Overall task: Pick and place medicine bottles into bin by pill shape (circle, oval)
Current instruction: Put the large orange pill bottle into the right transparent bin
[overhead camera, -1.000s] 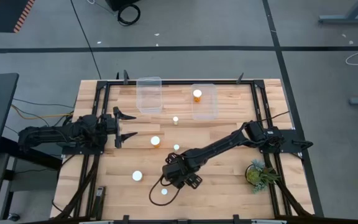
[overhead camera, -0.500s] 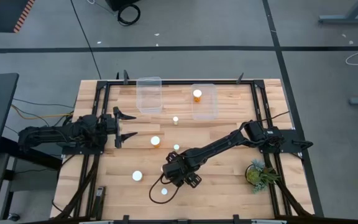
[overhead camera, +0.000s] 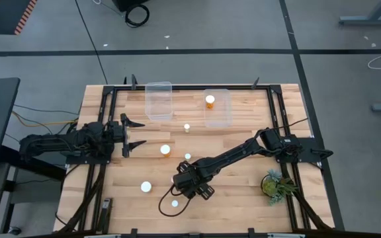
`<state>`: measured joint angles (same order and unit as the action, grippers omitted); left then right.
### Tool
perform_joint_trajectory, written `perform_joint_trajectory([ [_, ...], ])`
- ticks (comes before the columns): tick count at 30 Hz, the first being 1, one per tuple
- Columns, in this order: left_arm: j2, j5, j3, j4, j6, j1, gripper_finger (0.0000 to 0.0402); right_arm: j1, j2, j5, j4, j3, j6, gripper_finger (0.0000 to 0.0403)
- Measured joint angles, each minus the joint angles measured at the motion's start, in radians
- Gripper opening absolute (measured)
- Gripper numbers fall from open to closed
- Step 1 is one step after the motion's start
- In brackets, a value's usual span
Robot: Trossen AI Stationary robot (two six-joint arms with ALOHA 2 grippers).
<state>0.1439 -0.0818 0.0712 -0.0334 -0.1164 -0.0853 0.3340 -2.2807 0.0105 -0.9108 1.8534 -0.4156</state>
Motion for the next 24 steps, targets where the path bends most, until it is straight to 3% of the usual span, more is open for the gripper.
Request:
perform_joint_trajectory([
  [8,0.0,0.0,0.0,0.0,0.0,0.0,0.0341,0.0,0.0,0.0,-0.002,0.0,0.0,0.0205],
  [24,0.0,0.0,0.0,0.0,0.0,0.0,0.0341,-0.016,-0.001,0.043,-0.143,0.146,0.017,0.0207],
])
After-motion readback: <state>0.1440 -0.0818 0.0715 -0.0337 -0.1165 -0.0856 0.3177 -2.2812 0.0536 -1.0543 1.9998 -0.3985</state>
